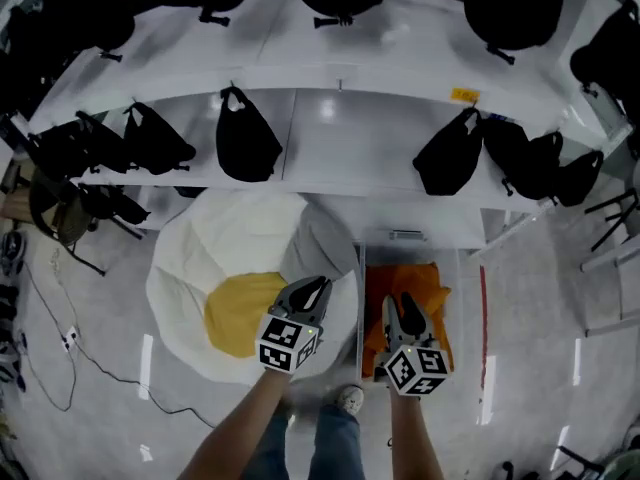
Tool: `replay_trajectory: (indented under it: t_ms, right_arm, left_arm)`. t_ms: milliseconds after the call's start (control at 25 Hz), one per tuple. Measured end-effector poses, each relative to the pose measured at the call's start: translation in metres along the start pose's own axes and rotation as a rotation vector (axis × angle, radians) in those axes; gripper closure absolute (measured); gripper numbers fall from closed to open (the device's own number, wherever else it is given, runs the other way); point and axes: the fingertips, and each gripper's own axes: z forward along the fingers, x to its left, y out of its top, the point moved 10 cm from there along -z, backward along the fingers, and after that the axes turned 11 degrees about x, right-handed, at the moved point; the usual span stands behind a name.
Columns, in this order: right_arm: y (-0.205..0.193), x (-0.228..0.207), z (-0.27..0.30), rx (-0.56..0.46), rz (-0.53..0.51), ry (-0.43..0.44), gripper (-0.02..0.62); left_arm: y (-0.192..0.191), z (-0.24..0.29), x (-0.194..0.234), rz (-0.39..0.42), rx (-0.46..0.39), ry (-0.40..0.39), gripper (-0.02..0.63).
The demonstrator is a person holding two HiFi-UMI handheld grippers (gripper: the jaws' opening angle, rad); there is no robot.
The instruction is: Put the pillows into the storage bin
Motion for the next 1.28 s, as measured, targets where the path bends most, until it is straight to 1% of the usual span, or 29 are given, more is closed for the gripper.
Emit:
replay_trajectory:
  t_ms: [120,280,400,560,680,800,1000,1280]
  right_arm:
    - [0.027,0.056,-0.021,-0.039,-0.038,0.034,0.470]
    - [0.057,0.115,-0.042,-0.096,-0.075,0.066,0.500]
    - [0.066,0.151,-0.064,-0.111,-0.079,0.070,0.522]
    - [0.086,0.181,-0.087,-0.151,-0.089,0.076,0.553]
    - [0.096,0.200,-0.094,-0.167,-0.111,0.084,0.581]
    - [0.098,0.214,-0.098,-0.182,-0.124,0.102,0.594]
    - [0.104,0.229,-0.096,-0.193,-0.166,0.141,0.594]
    - [0.106,0.234,-0.089,-0.185,-0.242,0.167,0.594]
  left_arm:
    - [0.025,-0.069,0.021,0.025,-0.038,0.029,0.568]
    - [0.054,-0.148,0.040,0.045,-0.092,0.066,0.581]
    - [0.062,-0.199,0.046,0.014,-0.101,0.085,0.583]
    - [0.072,-0.248,0.046,0.012,-0.152,0.133,0.584]
    - [0.080,-0.271,0.051,-0.021,-0.201,0.158,0.584]
    - [0.083,-0.285,0.055,-0.047,-0.232,0.176,0.584]
    - [0.093,-0.291,0.068,-0.041,-0.273,0.192,0.584]
    - [0.094,-0.284,0.071,-0.031,-0.292,0.183,0.584]
